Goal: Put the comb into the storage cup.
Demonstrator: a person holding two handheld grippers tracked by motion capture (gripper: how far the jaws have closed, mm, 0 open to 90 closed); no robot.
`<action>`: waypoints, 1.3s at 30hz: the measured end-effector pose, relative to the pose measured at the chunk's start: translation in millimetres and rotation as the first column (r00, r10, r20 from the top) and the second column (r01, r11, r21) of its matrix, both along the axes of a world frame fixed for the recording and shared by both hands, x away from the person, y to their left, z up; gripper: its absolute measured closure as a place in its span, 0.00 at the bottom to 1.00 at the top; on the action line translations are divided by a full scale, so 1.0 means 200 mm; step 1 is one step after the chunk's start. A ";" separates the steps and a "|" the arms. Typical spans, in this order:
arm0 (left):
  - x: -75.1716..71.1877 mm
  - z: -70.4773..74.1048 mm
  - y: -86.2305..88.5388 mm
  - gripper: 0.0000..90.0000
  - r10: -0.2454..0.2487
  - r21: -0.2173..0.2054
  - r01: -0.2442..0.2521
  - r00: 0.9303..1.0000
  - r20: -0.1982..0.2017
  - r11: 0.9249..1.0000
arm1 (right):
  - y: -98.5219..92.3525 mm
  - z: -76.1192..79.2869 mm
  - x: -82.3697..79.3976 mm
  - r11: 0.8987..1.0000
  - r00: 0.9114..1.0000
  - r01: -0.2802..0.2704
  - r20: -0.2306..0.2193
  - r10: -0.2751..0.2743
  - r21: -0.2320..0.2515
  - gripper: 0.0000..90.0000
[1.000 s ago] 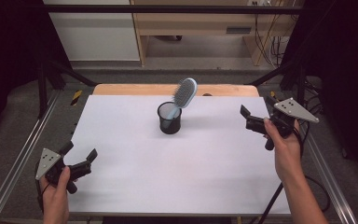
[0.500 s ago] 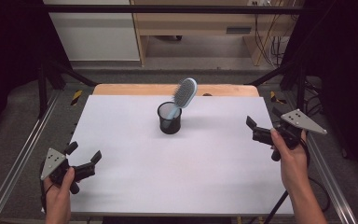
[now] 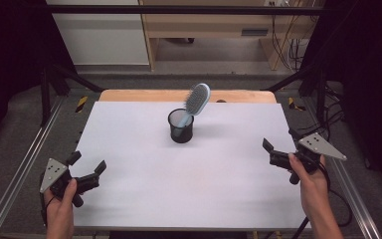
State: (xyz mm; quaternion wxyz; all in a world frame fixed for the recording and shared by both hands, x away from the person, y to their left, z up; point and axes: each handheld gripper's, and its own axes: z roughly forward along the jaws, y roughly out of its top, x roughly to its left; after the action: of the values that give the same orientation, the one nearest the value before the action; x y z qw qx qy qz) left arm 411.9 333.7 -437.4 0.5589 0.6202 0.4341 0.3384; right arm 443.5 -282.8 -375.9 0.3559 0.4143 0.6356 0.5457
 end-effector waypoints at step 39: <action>0.01 -0.01 0.01 0.02 -0.008 -0.012 0.008 1.000 0.001 1.000 | -0.01 -0.35 -0.13 1.000 0.998 0.000 -0.057 0.002 0.030 0.03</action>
State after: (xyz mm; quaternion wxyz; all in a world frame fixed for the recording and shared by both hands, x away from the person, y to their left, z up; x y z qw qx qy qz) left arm 413.7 335.0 -439.0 0.5643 0.6183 0.4333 0.3339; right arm 417.0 -285.6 -446.8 0.3312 0.4348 0.6373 0.5433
